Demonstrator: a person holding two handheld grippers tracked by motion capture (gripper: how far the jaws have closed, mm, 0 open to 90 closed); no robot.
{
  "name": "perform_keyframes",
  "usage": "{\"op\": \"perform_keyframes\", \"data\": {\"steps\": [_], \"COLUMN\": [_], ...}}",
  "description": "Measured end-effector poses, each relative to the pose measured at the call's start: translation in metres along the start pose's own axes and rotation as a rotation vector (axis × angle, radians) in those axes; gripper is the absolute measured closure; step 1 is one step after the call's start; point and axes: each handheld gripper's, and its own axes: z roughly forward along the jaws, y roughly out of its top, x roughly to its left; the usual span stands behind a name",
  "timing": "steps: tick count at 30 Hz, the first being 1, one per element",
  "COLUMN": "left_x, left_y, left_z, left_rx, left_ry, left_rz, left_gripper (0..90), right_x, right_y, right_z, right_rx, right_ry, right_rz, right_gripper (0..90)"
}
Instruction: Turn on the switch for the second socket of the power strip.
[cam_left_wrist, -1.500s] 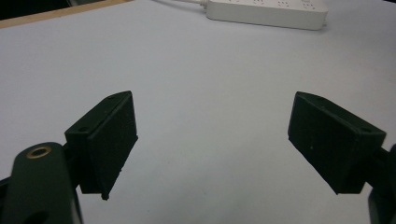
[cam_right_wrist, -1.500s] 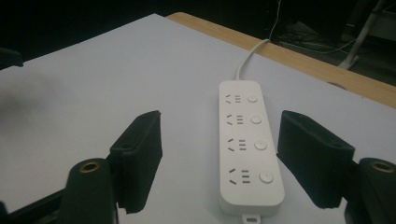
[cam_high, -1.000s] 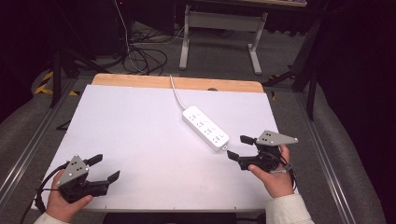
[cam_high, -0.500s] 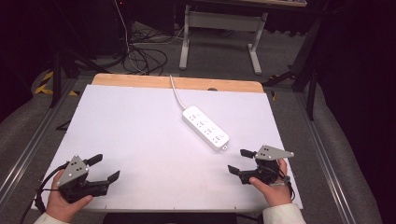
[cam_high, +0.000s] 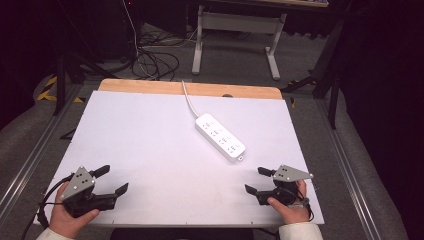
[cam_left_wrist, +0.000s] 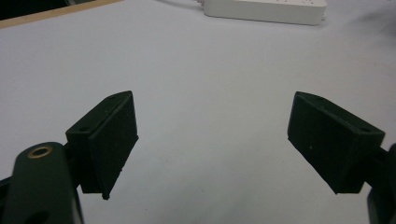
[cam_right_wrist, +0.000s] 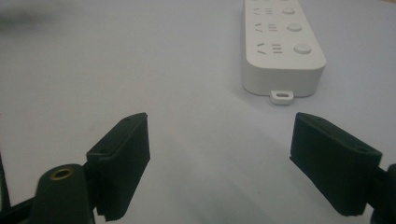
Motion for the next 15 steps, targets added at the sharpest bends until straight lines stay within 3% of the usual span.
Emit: {"op": "perform_keyframes", "data": {"steps": [4, 10, 15], "left_x": [-0.0008, -0.0034, -0.0020], "left_y": [0.0001, 0.0001, -0.0003], "left_z": [0.0007, 0.0013, 0.0017], "left_rx": [0.009, 0.015, 0.016], "left_ry": [0.000, 0.018, 0.037], "left_rz": [-0.004, 0.022, 0.030], "left_gripper": [16.6, 16.6, 16.1], "right_x": [-0.0001, 0.0018, -0.0004], "right_y": [-0.0046, -0.0059, -0.0062], "right_z": [0.0040, 0.0061, 0.0047], "right_rx": [0.041, 0.043, 0.028], "right_ry": [-0.007, -0.008, -0.052], "right_rz": [0.012, 0.025, 0.044], "right_gripper": [20.4, 19.5, 18.8]}}
